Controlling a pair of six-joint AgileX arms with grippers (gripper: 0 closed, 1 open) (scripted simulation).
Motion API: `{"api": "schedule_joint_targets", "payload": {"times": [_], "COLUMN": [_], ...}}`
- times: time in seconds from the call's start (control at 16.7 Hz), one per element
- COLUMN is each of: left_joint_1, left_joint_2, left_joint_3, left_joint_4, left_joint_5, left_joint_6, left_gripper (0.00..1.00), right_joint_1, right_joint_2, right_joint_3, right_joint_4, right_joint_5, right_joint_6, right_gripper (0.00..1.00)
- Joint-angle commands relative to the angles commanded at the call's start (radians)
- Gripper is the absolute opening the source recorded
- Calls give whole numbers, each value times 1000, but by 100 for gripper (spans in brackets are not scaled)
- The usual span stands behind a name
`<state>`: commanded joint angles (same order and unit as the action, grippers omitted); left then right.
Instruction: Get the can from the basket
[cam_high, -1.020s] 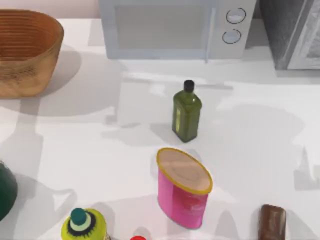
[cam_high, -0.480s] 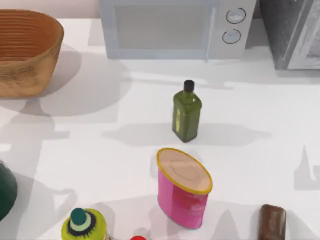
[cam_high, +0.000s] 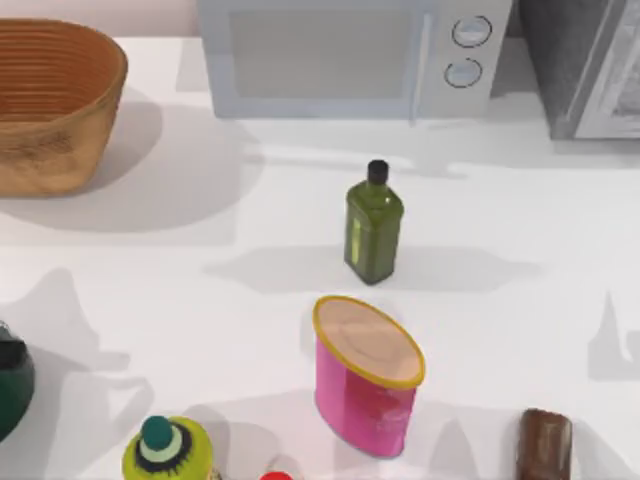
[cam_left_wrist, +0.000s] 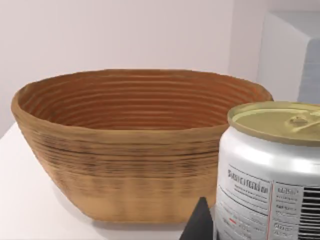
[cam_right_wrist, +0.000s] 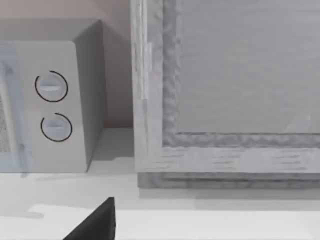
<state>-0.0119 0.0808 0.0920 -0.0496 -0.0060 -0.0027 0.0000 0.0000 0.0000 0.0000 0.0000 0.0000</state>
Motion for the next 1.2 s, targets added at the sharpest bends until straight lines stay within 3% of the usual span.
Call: {"api": "schedule_joint_targets", "payload": {"times": [0.24,0.72,0.9,1.2], "left_joint_1": [12,7,-9,-59], "left_joint_2": [-81,-48,70,446], "left_joint_3": [-92,-72,-3,182], "left_joint_4": [50,66,139,346], "left_joint_5": [6,27,114,358], "left_joint_6": [3,8,23,66], "left_gripper": [0,0,0,0], "right_joint_1": [0,0,0,0], "right_joint_2": [0,0,0,0], "right_joint_3": [0,0,0,0], "right_joint_4": [0,0,0,0], "right_joint_5": [0,0,0,0], "right_joint_6": [0,0,0,0], "right_gripper": [100,100,100,100]}}
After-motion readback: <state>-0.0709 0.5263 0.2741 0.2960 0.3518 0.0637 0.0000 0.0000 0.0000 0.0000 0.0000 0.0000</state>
